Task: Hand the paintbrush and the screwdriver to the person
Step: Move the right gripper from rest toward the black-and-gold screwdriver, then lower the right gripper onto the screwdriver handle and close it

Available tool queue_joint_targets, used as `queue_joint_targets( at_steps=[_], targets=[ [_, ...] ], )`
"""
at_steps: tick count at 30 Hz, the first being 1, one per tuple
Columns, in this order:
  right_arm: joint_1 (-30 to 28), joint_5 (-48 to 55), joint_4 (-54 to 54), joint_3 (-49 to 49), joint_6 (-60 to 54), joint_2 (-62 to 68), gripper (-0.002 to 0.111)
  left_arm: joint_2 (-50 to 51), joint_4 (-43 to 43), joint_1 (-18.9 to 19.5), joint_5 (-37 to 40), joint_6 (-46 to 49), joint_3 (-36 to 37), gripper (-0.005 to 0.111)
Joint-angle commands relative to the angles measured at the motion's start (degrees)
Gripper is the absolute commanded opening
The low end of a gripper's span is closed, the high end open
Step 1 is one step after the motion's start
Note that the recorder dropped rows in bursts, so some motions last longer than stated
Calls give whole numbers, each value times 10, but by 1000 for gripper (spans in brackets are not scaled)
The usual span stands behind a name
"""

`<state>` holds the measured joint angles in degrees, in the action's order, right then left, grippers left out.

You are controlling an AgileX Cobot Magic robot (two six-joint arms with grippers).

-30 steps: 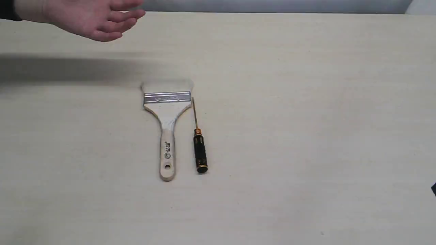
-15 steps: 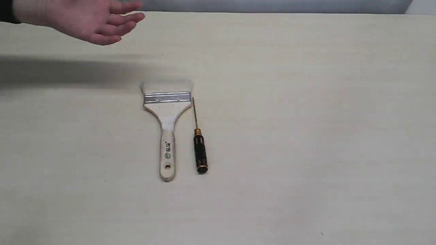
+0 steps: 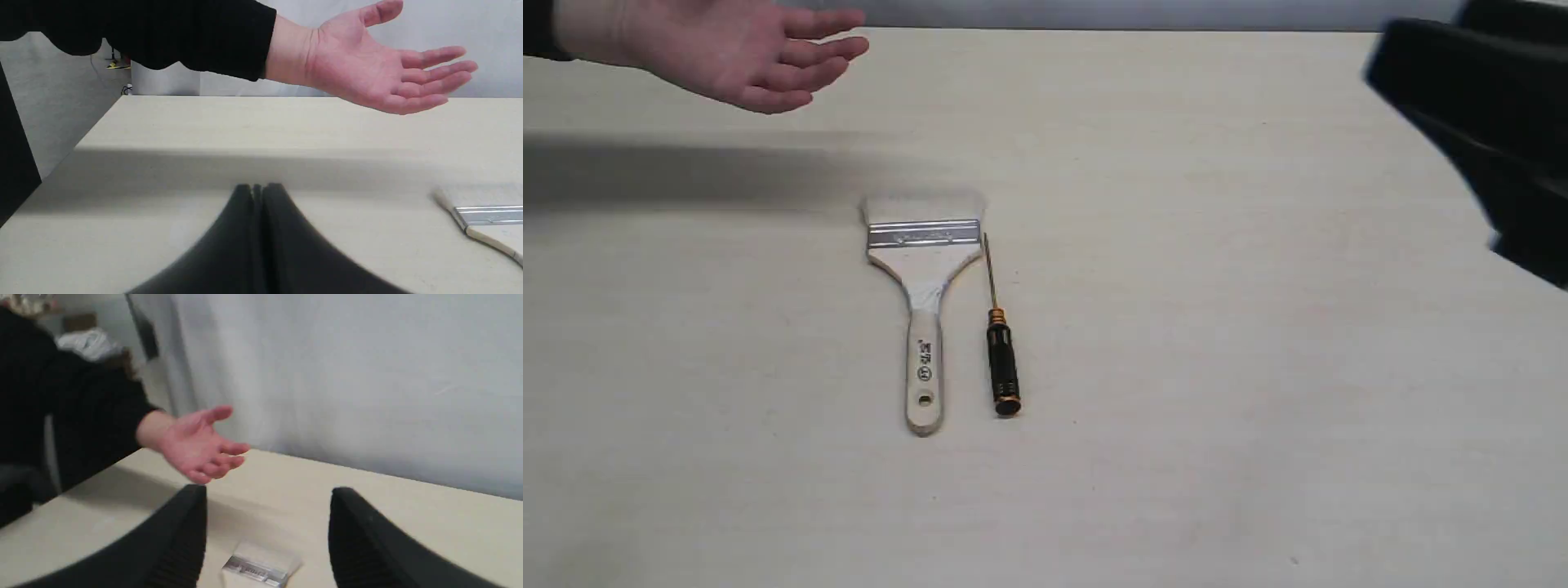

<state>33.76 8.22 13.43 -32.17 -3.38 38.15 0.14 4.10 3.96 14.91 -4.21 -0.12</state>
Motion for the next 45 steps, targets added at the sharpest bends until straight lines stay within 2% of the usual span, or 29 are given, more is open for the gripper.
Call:
queue_joint_targets(
  at_steps=[1,6,14,19,25,29,31,42,45],
  targets=[
    [24,94,-17,-95,-9,132,50,-1,-1,-3,-6,-1,1,0],
    [24,247,-52,-246,16,339,50,-1,-1,-3,-6,-1,1,0],
    [31,397,-85,-402,58,563,50,-1,-1,-3,-6,-1,1,0],
    [32,407,-68,-437,58,653,50,-1,-2,-3,-6,-1,1,0],
    [70,394,-86,-461,56,736,50,-1,-2,-3,-6,-1,1,0],
    [95,402,-144,-496,130,779,48,-1,-2,-3,-6,-1,1,0],
    [96,409,-169,-512,162,798,48,-1,-2,-3,-6,-1,1,0],
    [96,413,-169,-524,185,853,48,-1,-2,-3,-6,-1,1,0],
    [96,418,-169,-524,185,858,34,-1,-2,-3,-6,-1,1,0]
  ],
)
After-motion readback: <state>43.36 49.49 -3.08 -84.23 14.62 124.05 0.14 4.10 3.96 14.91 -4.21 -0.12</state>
